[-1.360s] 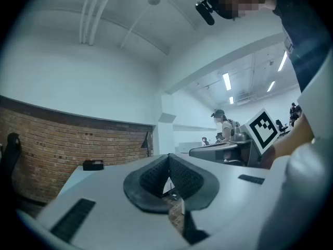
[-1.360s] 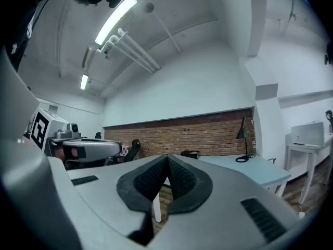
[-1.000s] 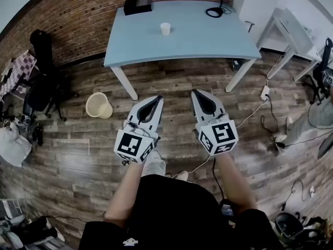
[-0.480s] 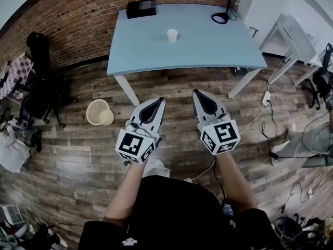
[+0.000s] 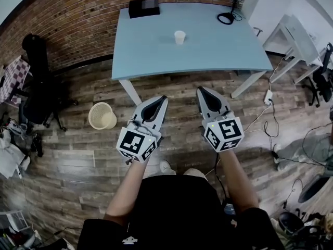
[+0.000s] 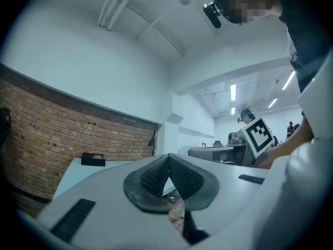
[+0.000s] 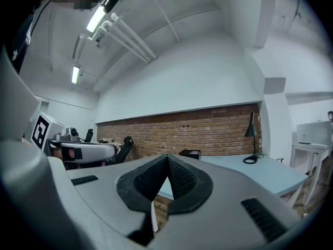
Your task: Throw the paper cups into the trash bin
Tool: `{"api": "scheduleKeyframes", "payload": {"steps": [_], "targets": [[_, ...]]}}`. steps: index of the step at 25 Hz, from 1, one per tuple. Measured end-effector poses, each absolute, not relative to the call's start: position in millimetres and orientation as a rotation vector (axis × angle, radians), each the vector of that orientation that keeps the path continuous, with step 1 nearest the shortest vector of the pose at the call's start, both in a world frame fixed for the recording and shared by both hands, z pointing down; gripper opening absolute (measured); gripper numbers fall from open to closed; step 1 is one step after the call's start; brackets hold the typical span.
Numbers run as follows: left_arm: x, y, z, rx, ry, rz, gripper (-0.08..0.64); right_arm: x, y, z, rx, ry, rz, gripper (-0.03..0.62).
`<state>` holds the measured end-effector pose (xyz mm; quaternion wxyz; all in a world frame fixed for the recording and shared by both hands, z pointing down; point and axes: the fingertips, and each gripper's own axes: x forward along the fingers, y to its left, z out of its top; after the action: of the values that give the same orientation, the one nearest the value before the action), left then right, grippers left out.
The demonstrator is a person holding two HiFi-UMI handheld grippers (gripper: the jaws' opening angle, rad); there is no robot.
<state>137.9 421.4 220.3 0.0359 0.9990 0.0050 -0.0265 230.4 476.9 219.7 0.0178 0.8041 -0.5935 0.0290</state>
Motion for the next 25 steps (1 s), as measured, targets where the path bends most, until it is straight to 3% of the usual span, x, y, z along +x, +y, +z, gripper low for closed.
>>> {"api": "scheduleKeyframes", "payload": {"steps": [13, 25], "targets": [[150.7, 388.4, 233.6, 3.060, 0.053, -0.056, 0.009, 240.6, 440.6, 224.9, 2.483, -1.837, 0.082, 0.003], [205.9, 371.1, 241.3, 3.059, 0.000, -0.031, 0.009, 301.1, 420.4, 224.8, 2.481, -1.898, 0.075, 0.003]]}}
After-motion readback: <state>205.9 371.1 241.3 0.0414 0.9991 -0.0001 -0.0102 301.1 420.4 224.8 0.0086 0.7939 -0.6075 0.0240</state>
